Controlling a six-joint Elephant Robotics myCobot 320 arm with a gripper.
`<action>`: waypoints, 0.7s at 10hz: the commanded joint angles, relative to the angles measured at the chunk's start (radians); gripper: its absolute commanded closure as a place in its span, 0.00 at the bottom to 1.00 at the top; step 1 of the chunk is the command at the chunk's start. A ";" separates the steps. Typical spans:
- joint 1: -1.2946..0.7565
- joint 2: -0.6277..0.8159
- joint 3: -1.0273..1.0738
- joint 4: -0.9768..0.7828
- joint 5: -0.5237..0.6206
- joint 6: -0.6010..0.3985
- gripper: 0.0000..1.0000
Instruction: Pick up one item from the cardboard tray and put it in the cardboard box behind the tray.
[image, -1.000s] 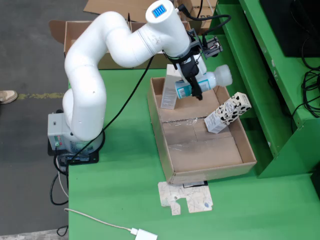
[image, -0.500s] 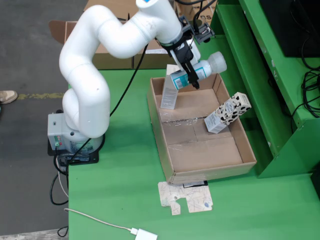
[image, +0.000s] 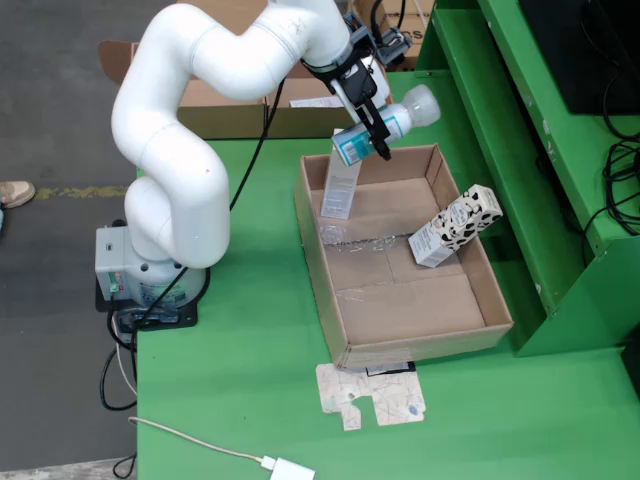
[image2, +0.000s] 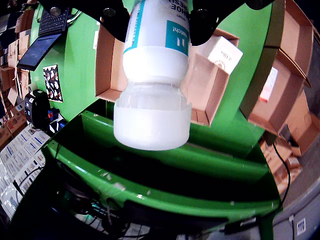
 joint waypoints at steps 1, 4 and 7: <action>0.572 0.119 -0.096 -0.104 -0.099 0.110 1.00; 0.754 0.161 -0.126 -0.201 -0.136 0.192 1.00; 0.820 0.151 -0.113 -0.233 -0.141 0.229 1.00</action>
